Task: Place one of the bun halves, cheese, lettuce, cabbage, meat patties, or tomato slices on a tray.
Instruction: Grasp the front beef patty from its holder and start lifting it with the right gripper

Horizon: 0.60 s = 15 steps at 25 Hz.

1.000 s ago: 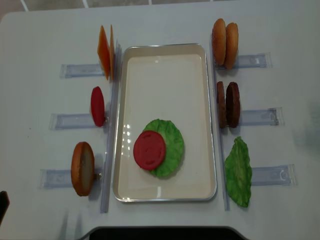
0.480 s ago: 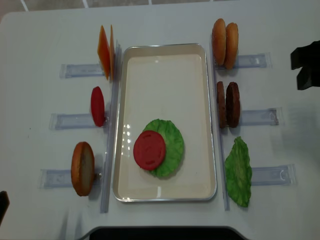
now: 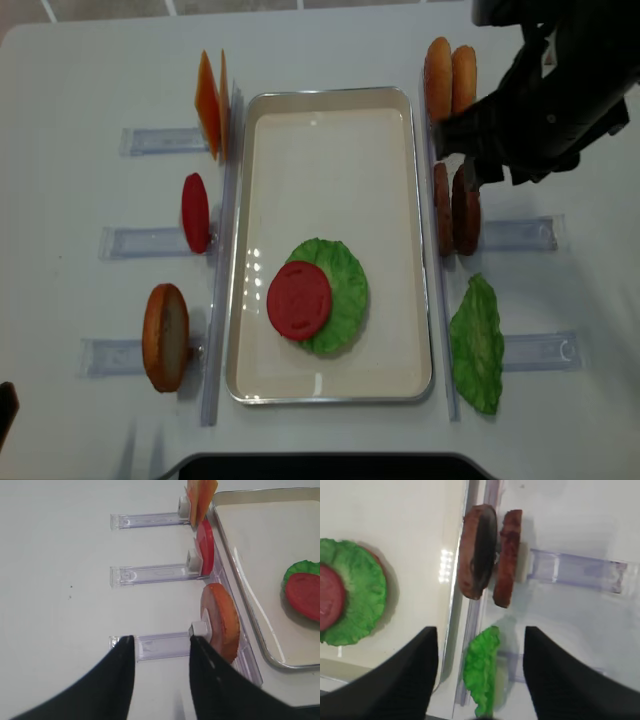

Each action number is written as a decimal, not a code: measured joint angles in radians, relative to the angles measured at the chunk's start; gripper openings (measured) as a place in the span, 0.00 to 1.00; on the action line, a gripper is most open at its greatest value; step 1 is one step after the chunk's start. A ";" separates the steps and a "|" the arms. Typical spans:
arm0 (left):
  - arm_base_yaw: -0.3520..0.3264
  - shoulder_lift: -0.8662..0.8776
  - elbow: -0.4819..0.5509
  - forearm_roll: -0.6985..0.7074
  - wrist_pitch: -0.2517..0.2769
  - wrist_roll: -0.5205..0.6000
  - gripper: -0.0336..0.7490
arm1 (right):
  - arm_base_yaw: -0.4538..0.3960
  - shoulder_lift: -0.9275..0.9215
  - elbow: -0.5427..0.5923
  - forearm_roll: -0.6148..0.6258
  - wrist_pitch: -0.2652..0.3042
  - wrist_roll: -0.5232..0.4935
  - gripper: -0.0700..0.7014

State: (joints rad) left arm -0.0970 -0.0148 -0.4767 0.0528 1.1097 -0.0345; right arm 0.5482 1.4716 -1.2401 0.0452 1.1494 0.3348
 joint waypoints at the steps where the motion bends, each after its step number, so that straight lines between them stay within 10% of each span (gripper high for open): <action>1: 0.000 0.000 0.000 0.000 0.000 0.000 0.40 | 0.008 0.019 -0.015 0.000 -0.002 0.007 0.57; 15: 0.000 0.000 0.000 0.000 0.000 0.000 0.40 | 0.022 0.123 -0.054 0.043 -0.130 0.021 0.62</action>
State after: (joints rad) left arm -0.0970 -0.0148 -0.4767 0.0528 1.1097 -0.0345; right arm 0.5700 1.5941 -1.2937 0.0885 1.0198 0.3554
